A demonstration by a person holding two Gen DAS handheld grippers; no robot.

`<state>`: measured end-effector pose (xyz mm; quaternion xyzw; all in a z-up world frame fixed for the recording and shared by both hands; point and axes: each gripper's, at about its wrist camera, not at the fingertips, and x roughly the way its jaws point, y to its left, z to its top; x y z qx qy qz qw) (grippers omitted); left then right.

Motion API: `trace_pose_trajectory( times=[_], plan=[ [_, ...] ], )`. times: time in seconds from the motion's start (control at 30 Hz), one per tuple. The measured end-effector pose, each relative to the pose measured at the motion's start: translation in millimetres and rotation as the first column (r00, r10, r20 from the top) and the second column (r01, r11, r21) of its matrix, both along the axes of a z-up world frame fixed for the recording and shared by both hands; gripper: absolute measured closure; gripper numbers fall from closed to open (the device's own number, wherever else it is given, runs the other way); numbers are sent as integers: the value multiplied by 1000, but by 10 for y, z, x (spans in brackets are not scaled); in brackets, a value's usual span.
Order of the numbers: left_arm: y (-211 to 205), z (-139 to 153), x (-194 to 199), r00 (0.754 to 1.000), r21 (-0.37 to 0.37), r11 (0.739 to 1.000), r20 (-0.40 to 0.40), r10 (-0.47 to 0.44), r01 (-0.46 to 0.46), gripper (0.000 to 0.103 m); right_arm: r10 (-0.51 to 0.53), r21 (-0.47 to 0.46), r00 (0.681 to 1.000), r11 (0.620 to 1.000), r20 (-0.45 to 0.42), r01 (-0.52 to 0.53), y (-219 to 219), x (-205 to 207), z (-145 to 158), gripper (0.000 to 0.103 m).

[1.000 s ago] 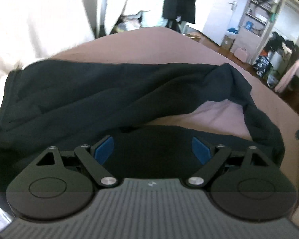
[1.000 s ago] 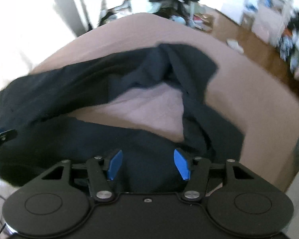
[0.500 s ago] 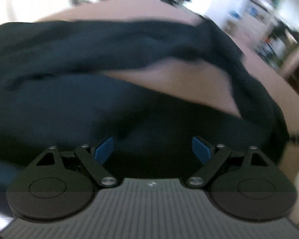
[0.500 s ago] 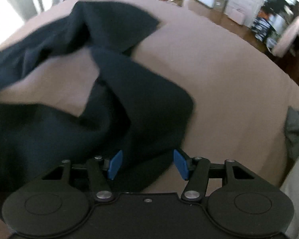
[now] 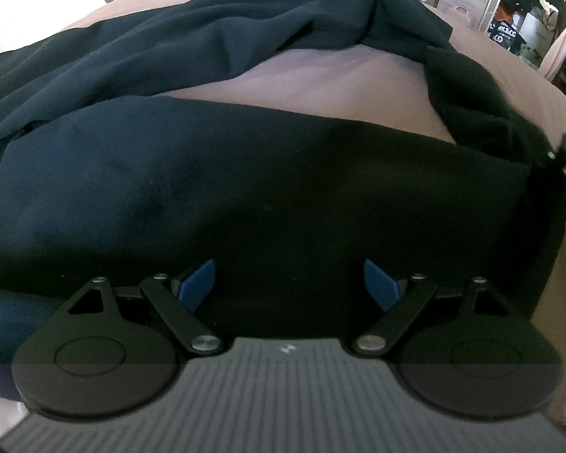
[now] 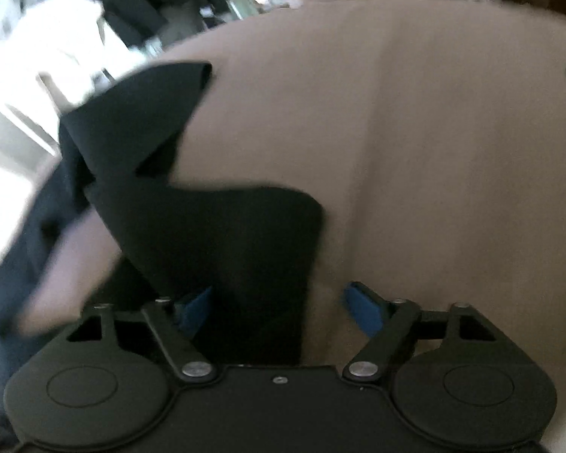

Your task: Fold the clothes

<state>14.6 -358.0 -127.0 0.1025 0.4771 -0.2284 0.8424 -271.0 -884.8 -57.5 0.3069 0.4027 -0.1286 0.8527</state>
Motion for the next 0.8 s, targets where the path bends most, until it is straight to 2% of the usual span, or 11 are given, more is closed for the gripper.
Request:
trace_pose_trajectory(
  times=[0.03, 0.07, 0.2, 0.3, 0.37, 0.47, 0.53, 0.6, 0.63, 0.7, 0.8],
  plan=[
    [7, 6, -10, 1000, 1, 1000, 1, 0, 0, 17, 25, -13, 999, 1000, 38, -24, 14, 9, 18, 77],
    [13, 16, -14, 1000, 1, 1000, 2, 1, -1, 17, 50, -27, 996, 998, 76, -48, 28, 18, 35, 95],
    [26, 53, -12, 1000, -3, 1000, 7, 2, -2, 17, 83, -369, 972, 929, 221, 4, 339, -280, 768, 98],
    [42, 84, -13, 1000, -19, 1000, -1, -22, 22, 16, 73, -659, 975, 747, 211, 87, 526, -650, 1175, 98],
    [61, 131, -36, 999, -19, 999, -5, -48, 48, 16, 21, -586, 965, 798, 260, 140, 458, -815, 1166, 98],
    [76, 99, -77, 998, 36, 997, -13, -66, 66, 16, -68, -592, 997, 805, -25, 40, 241, -617, 665, 92],
    [90, 68, -99, 997, 69, 995, -22, -74, 76, 16, -125, -547, 967, 837, -222, -18, 155, -549, 353, 86],
    [102, 65, -97, 997, 77, 994, -28, -71, 73, 16, -135, -547, 947, 836, -291, -49, 171, -579, 295, 72],
    [96, 81, -95, 997, 76, 995, -24, -70, 71, 16, -139, -577, 952, 815, -272, -46, 226, -572, 370, 57],
    [84, 113, -92, 998, 74, 995, -17, -67, 69, 16, -143, -637, 963, 770, -230, -38, 338, -556, 528, 44],
    [82, 160, -96, 998, 66, 995, 7, -68, 68, 16, -68, -650, 984, 758, -164, -56, 524, -526, 754, 43]
  ],
)
